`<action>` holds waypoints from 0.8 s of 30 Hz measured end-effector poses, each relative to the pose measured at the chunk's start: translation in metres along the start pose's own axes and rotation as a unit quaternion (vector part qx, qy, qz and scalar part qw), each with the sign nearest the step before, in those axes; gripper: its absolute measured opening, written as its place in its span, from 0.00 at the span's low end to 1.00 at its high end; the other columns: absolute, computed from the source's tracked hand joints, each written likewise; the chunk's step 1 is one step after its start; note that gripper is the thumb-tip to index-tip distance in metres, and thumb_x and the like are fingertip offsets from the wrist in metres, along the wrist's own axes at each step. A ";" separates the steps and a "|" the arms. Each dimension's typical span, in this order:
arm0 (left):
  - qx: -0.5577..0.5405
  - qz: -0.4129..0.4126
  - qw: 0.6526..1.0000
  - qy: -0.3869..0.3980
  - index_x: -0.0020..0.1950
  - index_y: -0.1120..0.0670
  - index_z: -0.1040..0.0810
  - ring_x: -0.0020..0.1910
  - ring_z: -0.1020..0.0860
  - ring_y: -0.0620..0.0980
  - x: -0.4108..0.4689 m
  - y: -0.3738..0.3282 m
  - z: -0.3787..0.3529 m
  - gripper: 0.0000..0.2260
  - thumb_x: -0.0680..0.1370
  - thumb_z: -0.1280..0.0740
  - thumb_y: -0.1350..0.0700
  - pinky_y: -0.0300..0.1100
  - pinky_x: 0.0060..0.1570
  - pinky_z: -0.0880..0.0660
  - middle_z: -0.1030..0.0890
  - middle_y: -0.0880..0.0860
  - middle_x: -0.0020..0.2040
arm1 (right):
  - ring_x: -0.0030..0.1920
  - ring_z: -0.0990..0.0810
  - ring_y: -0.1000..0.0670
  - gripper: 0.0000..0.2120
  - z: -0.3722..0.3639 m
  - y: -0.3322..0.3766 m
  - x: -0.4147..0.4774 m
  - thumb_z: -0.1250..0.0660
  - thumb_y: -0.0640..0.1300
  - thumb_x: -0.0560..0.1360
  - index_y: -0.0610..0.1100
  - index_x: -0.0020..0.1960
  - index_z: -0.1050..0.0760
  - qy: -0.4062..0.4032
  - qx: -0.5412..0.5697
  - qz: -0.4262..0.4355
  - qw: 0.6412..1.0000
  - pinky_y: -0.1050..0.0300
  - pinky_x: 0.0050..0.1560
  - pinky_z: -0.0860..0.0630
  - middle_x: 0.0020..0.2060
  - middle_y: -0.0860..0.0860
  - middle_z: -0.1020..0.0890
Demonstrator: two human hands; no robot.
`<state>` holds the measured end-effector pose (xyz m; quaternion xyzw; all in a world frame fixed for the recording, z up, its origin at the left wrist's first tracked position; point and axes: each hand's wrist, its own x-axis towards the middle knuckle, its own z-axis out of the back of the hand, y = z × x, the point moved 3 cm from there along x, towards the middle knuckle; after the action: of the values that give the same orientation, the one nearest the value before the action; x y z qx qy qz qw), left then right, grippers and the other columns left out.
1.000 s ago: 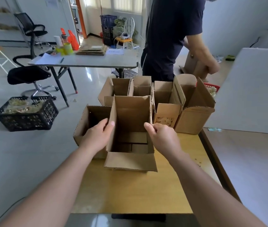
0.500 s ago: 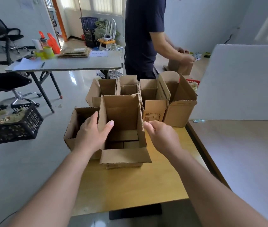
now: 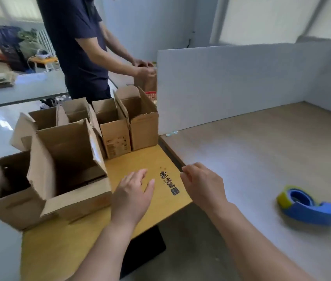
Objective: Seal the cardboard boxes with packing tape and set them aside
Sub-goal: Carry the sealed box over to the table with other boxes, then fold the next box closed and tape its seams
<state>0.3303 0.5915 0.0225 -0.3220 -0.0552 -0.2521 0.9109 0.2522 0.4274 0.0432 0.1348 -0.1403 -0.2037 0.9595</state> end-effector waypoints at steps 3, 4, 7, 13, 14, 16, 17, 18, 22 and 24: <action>0.027 -0.009 0.997 0.068 0.67 0.49 0.27 0.59 0.26 0.46 -0.012 -0.031 -0.046 0.17 0.80 0.40 0.45 0.39 0.54 0.28 0.23 0.46 0.61 | 0.55 0.23 0.48 0.15 0.015 -0.060 -0.030 0.46 0.52 0.81 0.50 0.60 0.24 -0.007 -0.029 -0.046 0.999 0.56 0.50 0.29 0.57 0.54 0.22; 0.031 -0.015 0.996 0.083 0.67 0.49 0.27 0.60 0.26 0.45 -0.016 -0.044 -0.060 0.17 0.80 0.40 0.45 0.39 0.55 0.28 0.23 0.46 0.61 | 0.55 0.22 0.48 0.15 0.021 -0.080 -0.040 0.45 0.52 0.81 0.49 0.60 0.24 -0.013 -0.034 -0.061 0.997 0.55 0.50 0.29 0.57 0.53 0.22; 0.027 -0.058 0.991 0.120 0.67 0.49 0.27 0.60 0.27 0.45 -0.025 -0.104 -0.103 0.17 0.80 0.40 0.45 0.40 0.56 0.29 0.23 0.46 0.62 | 0.52 0.21 0.45 0.15 0.042 -0.147 -0.071 0.44 0.50 0.80 0.47 0.56 0.21 -0.025 -0.069 -0.102 0.992 0.52 0.47 0.26 0.53 0.50 0.20; 0.000 -0.176 0.965 0.193 0.69 0.50 0.29 0.63 0.27 0.46 -0.053 -0.248 -0.188 0.19 0.80 0.40 0.44 0.42 0.60 0.29 0.24 0.47 0.65 | 0.22 0.26 0.49 0.09 0.100 -0.273 -0.144 0.37 0.49 0.66 0.48 0.28 0.25 -0.108 -0.153 -0.194 0.963 0.62 0.21 0.39 0.25 0.52 0.24; -0.001 -0.190 0.961 0.199 0.68 0.50 0.28 0.62 0.26 0.46 -0.058 -0.270 -0.202 0.19 0.80 0.40 0.45 0.42 0.59 0.29 0.24 0.47 0.64 | 0.22 0.26 0.50 0.09 0.107 -0.294 -0.157 0.37 0.49 0.65 0.49 0.29 0.24 -0.109 -0.159 -0.211 0.958 0.62 0.20 0.37 0.26 0.53 0.24; 0.003 -0.209 0.955 0.208 0.66 0.49 0.26 0.60 0.26 0.47 -0.070 -0.312 -0.229 0.17 0.79 0.38 0.45 0.42 0.56 0.29 0.23 0.47 0.62 | 0.23 0.25 0.50 0.10 0.120 -0.334 -0.181 0.39 0.50 0.66 0.50 0.30 0.23 -0.107 -0.161 -0.242 0.951 0.62 0.21 0.35 0.26 0.53 0.23; 0.007 -0.218 0.952 0.215 0.65 0.49 0.25 0.60 0.26 0.48 -0.077 -0.333 -0.242 0.17 0.79 0.38 0.46 0.43 0.55 0.29 0.22 0.47 0.61 | 0.24 0.25 0.50 0.11 0.128 -0.352 -0.193 0.40 0.50 0.67 0.50 0.30 0.22 -0.114 -0.166 -0.255 0.946 0.62 0.21 0.34 0.27 0.53 0.23; 0.010 -0.229 0.948 0.222 0.65 0.49 0.25 0.60 0.26 0.49 -0.084 -0.353 -0.254 0.16 0.79 0.37 0.46 0.43 0.53 0.29 0.22 0.47 0.61 | 0.24 0.24 0.50 0.12 0.134 -0.370 -0.205 0.41 0.50 0.67 0.50 0.31 0.21 -0.123 -0.170 -0.265 0.941 0.63 0.22 0.34 0.27 0.53 0.23; -0.002 -0.294 0.920 0.260 0.65 0.51 0.26 0.61 0.26 0.48 -0.109 -0.419 -0.297 0.16 0.79 0.38 0.48 0.43 0.57 0.29 0.22 0.49 0.62 | 0.24 0.24 0.49 0.16 0.153 -0.428 -0.244 0.45 0.49 0.68 0.49 0.30 0.22 -0.160 -0.179 -0.312 0.919 0.63 0.21 0.34 0.26 0.52 0.23; 0.004 -0.326 0.901 0.286 0.68 0.51 0.28 0.63 0.28 0.47 -0.117 -0.442 -0.316 0.18 0.80 0.39 0.47 0.42 0.60 0.30 0.24 0.48 0.63 | 0.24 0.24 0.49 0.15 0.160 -0.448 -0.262 0.45 0.48 0.68 0.48 0.30 0.22 -0.150 -0.169 -0.348 0.910 0.63 0.22 0.35 0.27 0.53 0.23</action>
<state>-0.0094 0.1528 -0.0096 -0.1967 0.1048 -0.6158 0.7558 -0.1877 0.1131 -0.0062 -0.0211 -0.1903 -0.5633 0.8038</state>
